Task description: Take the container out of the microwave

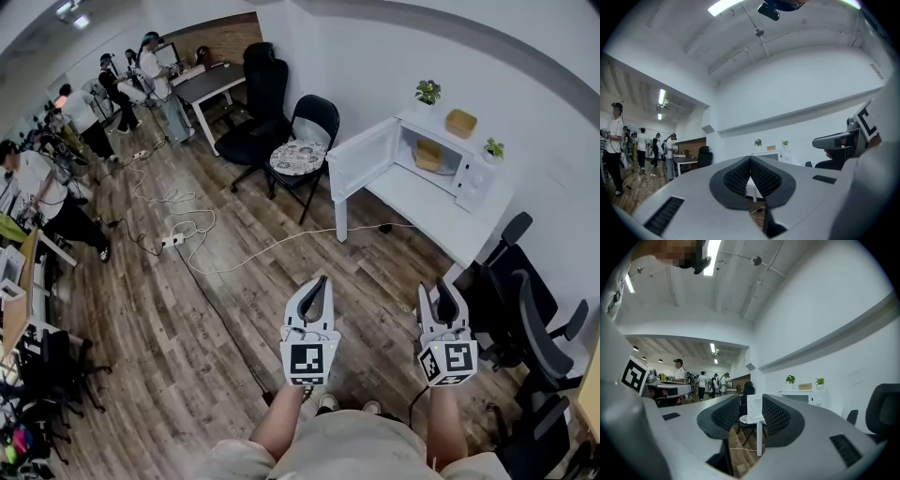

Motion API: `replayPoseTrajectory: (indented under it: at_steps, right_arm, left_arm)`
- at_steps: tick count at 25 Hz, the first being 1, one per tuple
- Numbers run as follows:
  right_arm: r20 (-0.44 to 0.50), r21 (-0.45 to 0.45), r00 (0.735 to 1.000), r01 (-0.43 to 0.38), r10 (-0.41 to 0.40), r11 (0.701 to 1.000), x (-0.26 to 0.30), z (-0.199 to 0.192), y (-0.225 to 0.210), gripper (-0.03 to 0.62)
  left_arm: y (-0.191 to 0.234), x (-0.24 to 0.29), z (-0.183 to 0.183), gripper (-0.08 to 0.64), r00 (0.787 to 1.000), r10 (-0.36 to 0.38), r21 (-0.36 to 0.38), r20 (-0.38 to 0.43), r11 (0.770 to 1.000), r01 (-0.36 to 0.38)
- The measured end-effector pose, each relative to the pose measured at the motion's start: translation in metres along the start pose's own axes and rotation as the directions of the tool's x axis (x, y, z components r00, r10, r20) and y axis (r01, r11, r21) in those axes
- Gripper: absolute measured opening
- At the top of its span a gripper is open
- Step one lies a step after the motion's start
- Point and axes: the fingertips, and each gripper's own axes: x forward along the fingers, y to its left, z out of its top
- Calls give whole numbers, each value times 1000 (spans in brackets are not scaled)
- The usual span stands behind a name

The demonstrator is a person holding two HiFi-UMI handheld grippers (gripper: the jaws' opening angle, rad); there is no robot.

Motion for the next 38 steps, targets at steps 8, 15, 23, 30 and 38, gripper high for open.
replayPoseTrajectory:
  at_steps: [8,15,23,30,38]
  right_arm:
    - [1,-1,1000,-30,30,1000,19,-2,49,155]
    - [4,-2,999,-43,43,999,30,-10,83,155]
    - [0,-7,999,-49,49,999,36,-14,94,155]
    - [18,6,998,-52,52,999,57,-13,87,155]
    - [31,33,1000,4,-5,999,77,-10,32,155]
  left_arm:
    - [49,-19,-9,8,999,32,3,-4,999,-32]
    - [78,-33,-23,8,999,33,1,-15,999,-33]
    - [92,-38,-28,8,999,39,1,-13,999,-39]
    - [99,-15,-27,8,999,46,10,-10,999,-46]
    - [75,42,-26,8,1000,-1,-15,-3,1000,1]
